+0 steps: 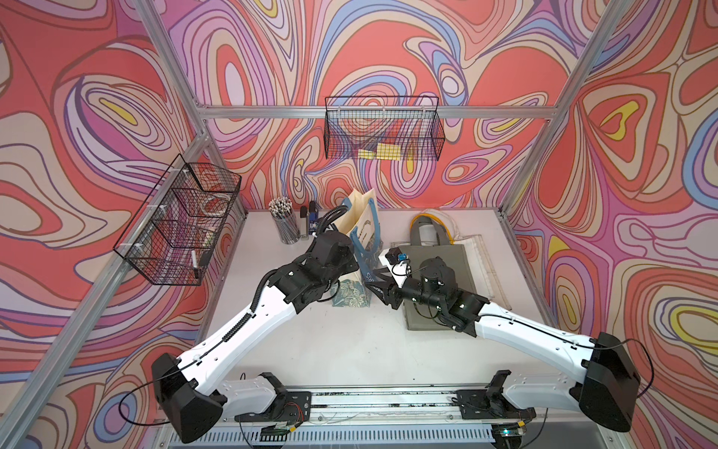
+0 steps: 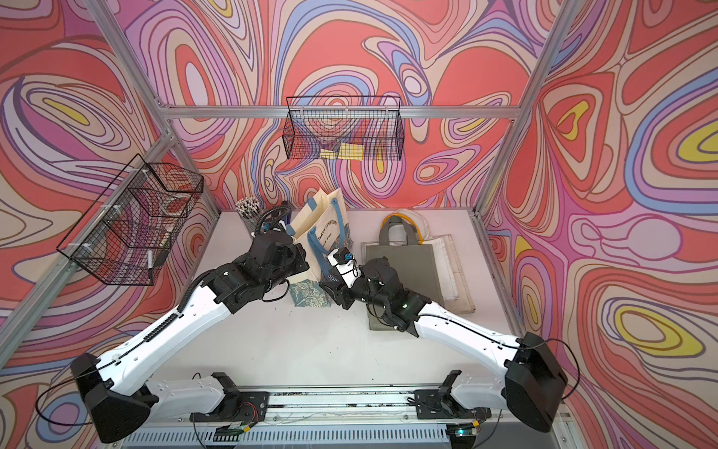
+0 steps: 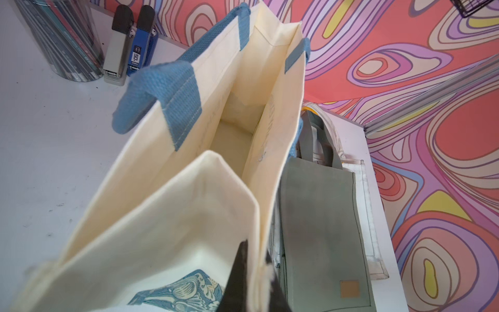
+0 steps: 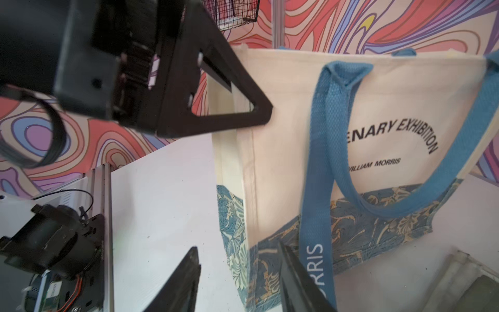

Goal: Put away the canvas bag
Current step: Pick up the canvas bag from the center of the board.

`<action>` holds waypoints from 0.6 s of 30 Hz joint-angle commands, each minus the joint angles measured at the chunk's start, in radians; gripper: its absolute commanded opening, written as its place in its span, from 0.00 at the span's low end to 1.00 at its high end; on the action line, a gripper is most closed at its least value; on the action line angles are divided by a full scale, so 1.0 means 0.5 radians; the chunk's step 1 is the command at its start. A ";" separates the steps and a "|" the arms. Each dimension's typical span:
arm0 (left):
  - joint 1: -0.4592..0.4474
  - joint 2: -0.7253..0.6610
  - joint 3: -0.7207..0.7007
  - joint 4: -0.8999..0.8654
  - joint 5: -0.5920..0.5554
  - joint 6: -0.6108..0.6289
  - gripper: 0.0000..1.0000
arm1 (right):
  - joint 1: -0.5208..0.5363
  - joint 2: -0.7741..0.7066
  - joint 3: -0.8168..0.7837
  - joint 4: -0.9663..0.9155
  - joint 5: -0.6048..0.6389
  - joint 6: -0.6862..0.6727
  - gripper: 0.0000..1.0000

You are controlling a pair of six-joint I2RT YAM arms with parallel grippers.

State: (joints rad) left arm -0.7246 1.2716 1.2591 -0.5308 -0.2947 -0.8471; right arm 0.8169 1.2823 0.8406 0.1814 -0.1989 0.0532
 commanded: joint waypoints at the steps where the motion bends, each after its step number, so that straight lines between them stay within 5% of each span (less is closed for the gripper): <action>1: -0.048 0.041 0.070 0.003 -0.026 -0.113 0.00 | 0.003 0.083 -0.109 0.303 0.145 -0.015 0.50; 6: -0.080 0.092 0.128 -0.006 -0.023 -0.131 0.00 | 0.004 0.283 -0.024 0.382 0.066 0.001 0.48; 14: -0.097 0.104 0.235 -0.019 -0.025 -0.063 0.00 | 0.007 0.467 0.018 0.451 0.434 0.125 0.30; 18: -0.100 0.116 0.243 -0.005 0.031 -0.068 0.00 | 0.006 0.528 0.063 0.450 0.485 0.157 0.08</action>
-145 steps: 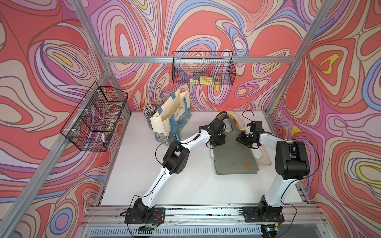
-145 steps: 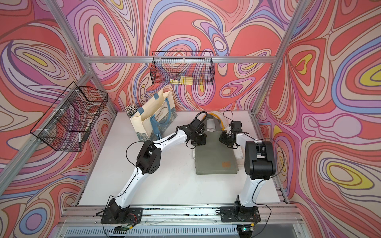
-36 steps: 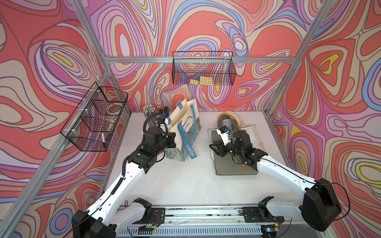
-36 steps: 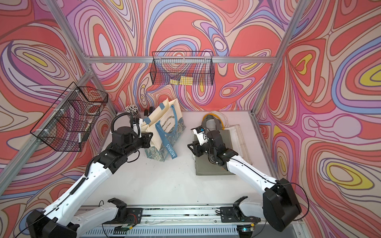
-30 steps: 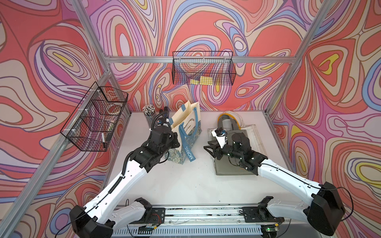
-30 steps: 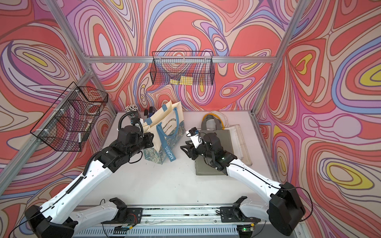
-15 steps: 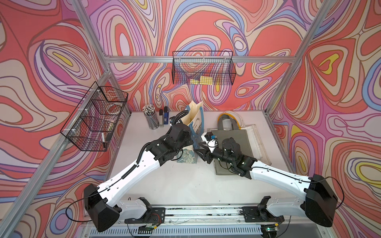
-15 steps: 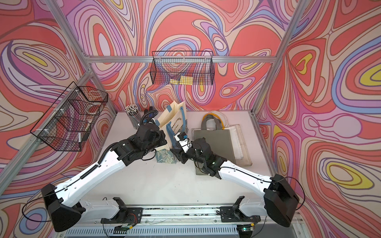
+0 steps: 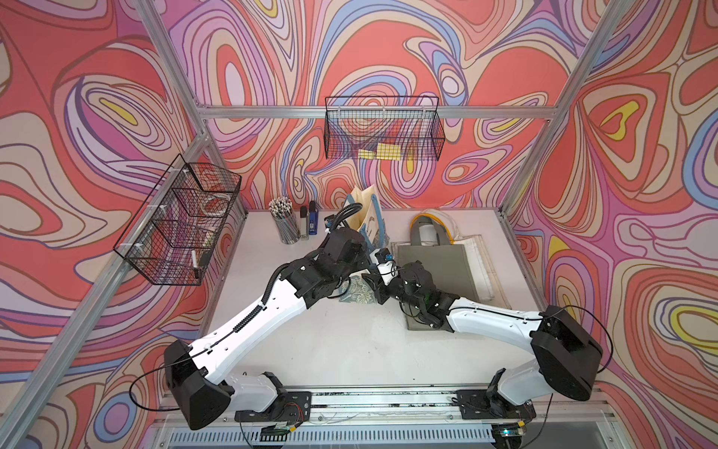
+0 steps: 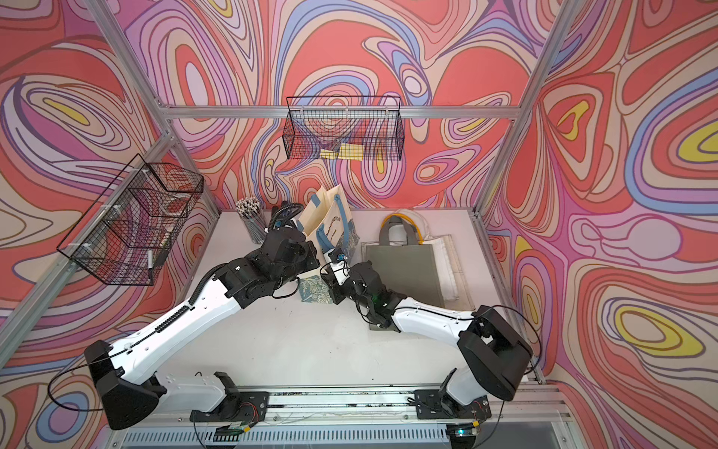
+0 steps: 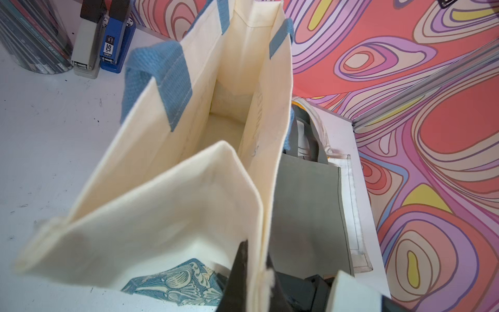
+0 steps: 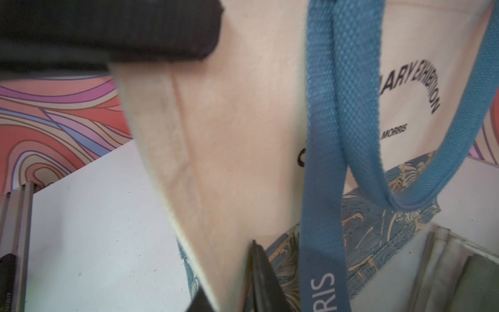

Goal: Put away the canvas bag
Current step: Pick up the canvas bag from the center of the board.

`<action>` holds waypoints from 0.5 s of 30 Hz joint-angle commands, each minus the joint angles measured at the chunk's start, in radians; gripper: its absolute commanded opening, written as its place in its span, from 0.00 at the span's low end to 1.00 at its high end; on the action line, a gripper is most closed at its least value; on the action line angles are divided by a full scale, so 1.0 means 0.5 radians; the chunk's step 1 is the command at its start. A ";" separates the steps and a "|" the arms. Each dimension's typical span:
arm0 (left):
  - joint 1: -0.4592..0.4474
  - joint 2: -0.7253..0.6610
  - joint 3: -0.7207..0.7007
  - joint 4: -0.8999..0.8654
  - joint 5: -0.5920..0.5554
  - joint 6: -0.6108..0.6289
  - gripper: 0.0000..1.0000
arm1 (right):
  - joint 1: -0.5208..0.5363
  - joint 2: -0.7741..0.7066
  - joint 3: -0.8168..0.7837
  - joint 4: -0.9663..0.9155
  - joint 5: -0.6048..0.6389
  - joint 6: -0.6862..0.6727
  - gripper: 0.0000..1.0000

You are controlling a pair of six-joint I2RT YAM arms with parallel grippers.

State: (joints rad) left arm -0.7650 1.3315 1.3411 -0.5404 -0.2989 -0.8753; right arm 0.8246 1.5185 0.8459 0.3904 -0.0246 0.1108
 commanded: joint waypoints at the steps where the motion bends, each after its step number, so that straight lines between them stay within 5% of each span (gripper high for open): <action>1: -0.018 0.001 0.083 0.015 0.056 0.002 0.00 | -0.009 0.061 0.056 0.028 0.175 0.052 0.00; 3: -0.019 0.003 0.097 0.007 0.079 0.063 0.09 | -0.010 0.056 0.053 0.019 0.230 0.062 0.00; 6: -0.017 -0.024 0.186 -0.086 0.026 0.278 0.47 | -0.009 0.020 0.018 0.040 0.278 0.054 0.00; 10: -0.016 -0.112 0.341 -0.255 -0.152 0.536 0.77 | -0.010 -0.008 -0.004 0.037 0.303 0.042 0.00; 15: 0.045 -0.245 0.337 -0.462 -0.211 0.524 0.99 | -0.009 -0.004 0.025 0.005 0.281 0.017 0.00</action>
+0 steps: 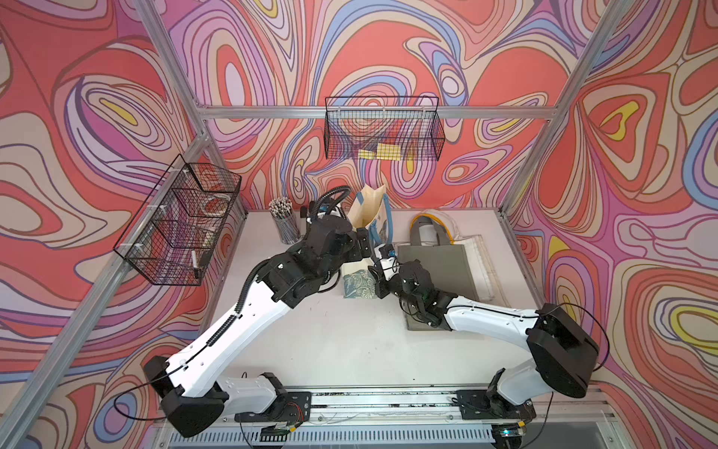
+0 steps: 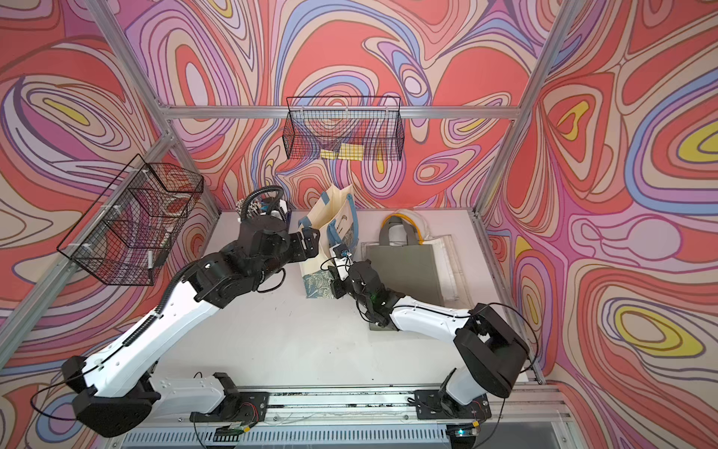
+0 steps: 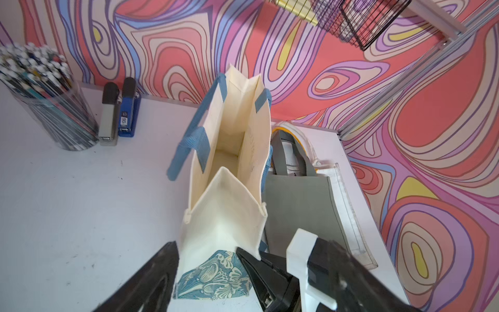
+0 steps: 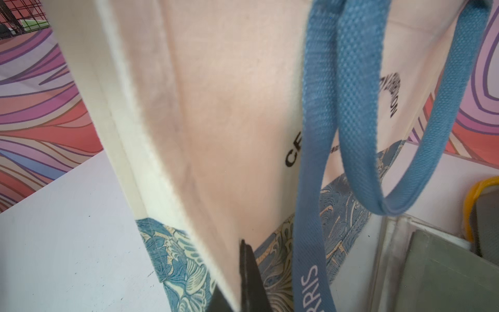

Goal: Put away the canvas bag
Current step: Pick up the canvas bag from the center of the board.

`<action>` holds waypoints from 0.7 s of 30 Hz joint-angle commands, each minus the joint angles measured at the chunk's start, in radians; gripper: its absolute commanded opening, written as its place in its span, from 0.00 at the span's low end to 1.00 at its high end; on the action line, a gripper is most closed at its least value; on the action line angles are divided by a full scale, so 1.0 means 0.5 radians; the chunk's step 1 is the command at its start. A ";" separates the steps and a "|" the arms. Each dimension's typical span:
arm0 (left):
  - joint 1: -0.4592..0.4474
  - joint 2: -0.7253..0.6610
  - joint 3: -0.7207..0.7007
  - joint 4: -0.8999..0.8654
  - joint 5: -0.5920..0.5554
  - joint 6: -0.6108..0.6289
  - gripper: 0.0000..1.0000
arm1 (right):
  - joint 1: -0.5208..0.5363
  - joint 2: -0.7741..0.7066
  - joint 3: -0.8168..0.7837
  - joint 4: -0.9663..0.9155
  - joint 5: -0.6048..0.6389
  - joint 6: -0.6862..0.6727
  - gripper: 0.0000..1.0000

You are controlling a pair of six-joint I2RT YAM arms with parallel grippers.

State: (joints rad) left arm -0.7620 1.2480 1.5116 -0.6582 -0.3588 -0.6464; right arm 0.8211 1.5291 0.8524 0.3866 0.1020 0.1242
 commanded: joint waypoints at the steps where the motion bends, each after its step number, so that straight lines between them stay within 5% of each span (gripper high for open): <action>1: 0.060 -0.105 -0.054 -0.222 -0.060 0.065 0.99 | -0.003 -0.027 0.015 0.012 0.018 -0.015 0.00; 9: 0.232 -0.192 -0.489 0.225 0.364 0.037 0.99 | -0.001 -0.050 0.016 0.001 -0.025 -0.079 0.00; 21: 0.232 -0.258 -1.091 1.397 0.482 0.147 0.99 | -0.004 -0.030 0.049 -0.033 -0.112 -0.095 0.00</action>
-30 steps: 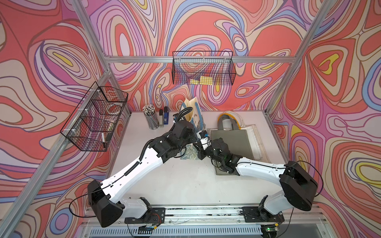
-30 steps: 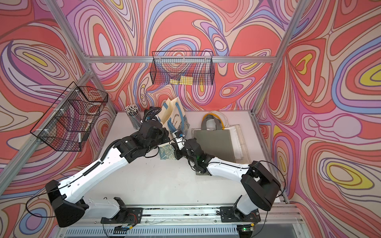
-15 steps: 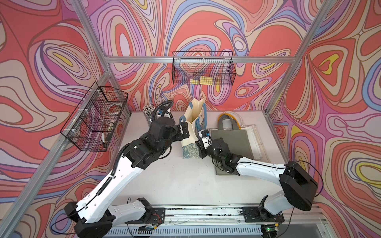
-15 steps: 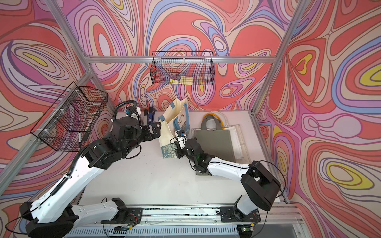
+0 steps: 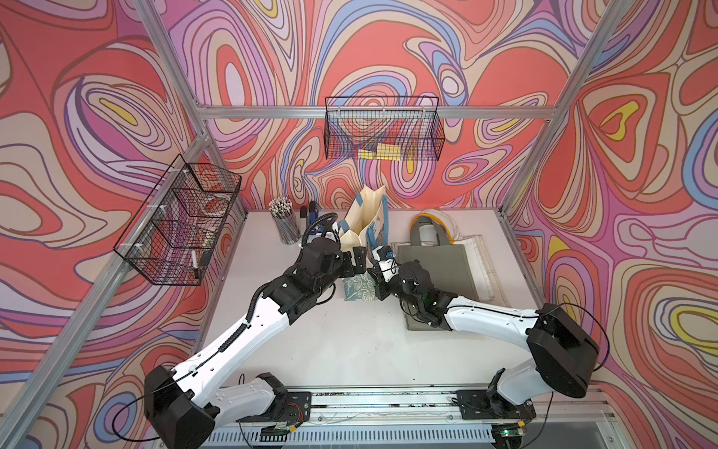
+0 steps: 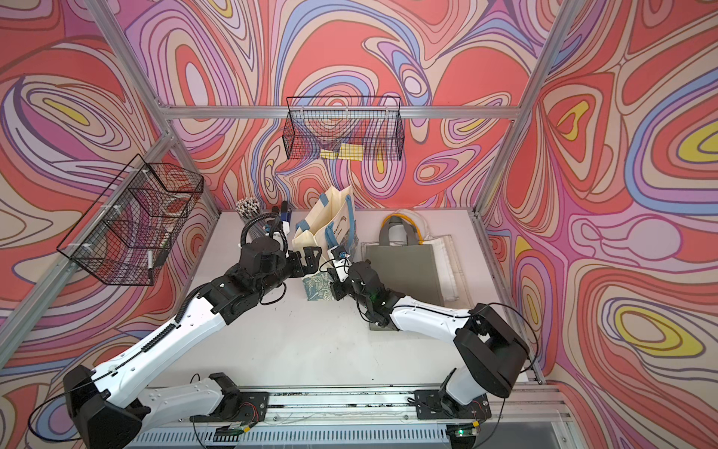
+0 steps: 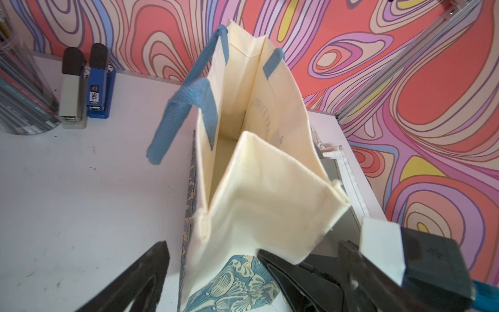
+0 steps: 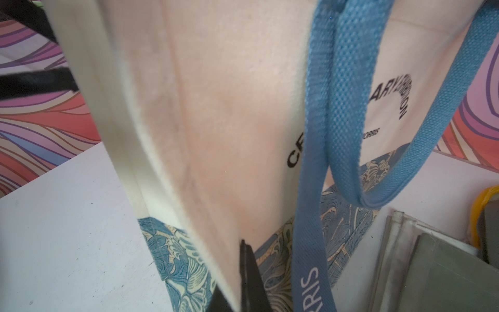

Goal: Put away the canvas bag
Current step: Pick up the canvas bag from the center of the board.

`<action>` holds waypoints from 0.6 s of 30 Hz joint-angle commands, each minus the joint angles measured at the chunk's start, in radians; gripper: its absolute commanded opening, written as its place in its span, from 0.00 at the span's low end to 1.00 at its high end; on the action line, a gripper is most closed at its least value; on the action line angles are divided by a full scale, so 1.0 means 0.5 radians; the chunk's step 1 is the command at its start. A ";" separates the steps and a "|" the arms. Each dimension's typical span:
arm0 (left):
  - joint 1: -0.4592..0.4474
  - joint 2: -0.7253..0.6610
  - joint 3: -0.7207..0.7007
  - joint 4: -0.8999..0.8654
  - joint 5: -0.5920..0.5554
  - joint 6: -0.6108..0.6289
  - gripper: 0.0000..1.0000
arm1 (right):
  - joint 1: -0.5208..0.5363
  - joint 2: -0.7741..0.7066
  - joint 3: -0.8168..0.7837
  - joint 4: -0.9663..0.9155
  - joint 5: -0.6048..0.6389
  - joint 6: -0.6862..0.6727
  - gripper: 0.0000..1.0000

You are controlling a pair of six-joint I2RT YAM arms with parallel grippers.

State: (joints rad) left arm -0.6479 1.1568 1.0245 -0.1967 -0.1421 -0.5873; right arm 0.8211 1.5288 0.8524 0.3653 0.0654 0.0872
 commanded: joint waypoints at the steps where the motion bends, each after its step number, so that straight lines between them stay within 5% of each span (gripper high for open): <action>1: 0.005 -0.090 -0.175 0.561 0.061 0.031 0.99 | -0.001 -0.028 0.053 0.007 -0.042 -0.023 0.00; 4: 0.004 -0.098 -0.294 0.764 0.093 0.050 0.99 | -0.003 -0.015 0.078 -0.021 -0.059 -0.030 0.00; 18: 0.004 0.084 -0.142 0.522 -0.044 -0.056 0.99 | -0.002 -0.045 0.009 0.128 -0.106 -0.064 0.00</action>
State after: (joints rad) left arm -0.6472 1.1824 0.9146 0.0864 -0.1394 -0.5930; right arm 0.8185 1.5288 0.8646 0.3630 0.0315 0.0723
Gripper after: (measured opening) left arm 0.992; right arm 0.058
